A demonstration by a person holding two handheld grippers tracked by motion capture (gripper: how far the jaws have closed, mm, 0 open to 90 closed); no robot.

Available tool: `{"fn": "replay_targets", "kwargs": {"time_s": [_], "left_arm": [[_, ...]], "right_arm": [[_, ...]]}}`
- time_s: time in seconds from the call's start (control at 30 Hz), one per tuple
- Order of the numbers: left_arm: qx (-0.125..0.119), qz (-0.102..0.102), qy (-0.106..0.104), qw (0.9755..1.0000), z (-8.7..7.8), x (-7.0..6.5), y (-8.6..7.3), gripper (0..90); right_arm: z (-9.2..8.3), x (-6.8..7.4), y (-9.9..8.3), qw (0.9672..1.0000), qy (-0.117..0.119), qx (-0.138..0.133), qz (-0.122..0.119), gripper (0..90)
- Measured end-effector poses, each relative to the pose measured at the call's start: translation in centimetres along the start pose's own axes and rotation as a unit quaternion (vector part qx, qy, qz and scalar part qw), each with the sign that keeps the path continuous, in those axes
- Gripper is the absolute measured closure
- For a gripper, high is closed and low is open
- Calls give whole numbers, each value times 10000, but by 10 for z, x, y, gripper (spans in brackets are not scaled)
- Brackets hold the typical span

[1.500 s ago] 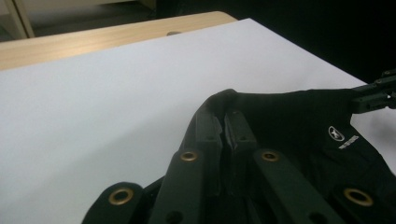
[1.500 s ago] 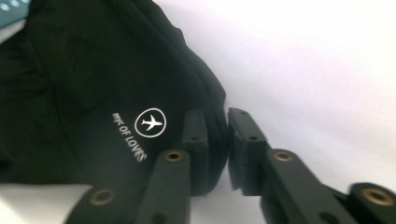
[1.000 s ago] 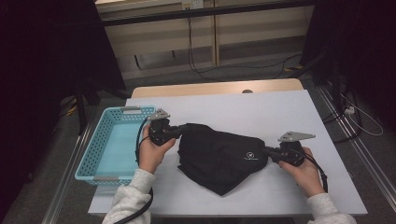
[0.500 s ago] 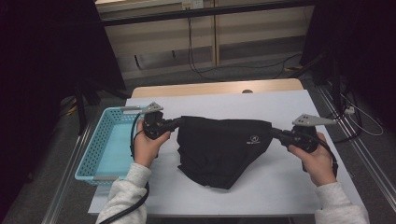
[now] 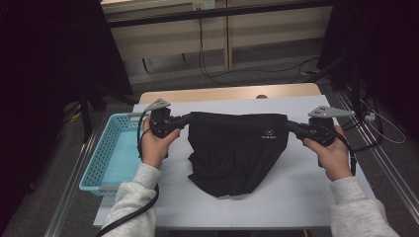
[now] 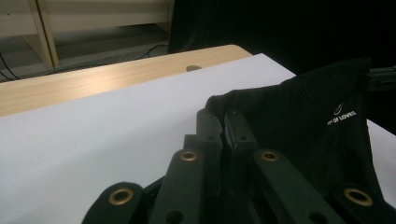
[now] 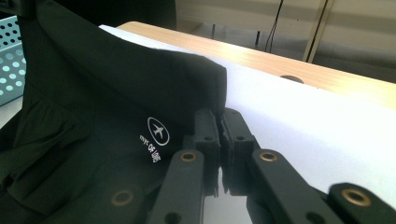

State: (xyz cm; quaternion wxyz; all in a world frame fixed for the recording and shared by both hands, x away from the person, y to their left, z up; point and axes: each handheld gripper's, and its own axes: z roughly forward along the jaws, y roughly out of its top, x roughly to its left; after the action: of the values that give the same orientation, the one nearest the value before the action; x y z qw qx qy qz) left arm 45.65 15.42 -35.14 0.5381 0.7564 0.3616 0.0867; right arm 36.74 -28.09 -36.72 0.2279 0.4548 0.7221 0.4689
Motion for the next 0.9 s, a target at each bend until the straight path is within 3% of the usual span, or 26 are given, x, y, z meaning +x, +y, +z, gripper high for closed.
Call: {"fn": "replay_targets", "kwargs": {"time_s": [0.5,0.9], "left_arm": [[120,5,137,9998,-14,2,3,864],[113,-45,141,9998,-14,4,3,864]], "right_arm": [[8,6,8,10000,39,-4,-91,870],[14,3,12,9999,44,64,-137,870]]}}
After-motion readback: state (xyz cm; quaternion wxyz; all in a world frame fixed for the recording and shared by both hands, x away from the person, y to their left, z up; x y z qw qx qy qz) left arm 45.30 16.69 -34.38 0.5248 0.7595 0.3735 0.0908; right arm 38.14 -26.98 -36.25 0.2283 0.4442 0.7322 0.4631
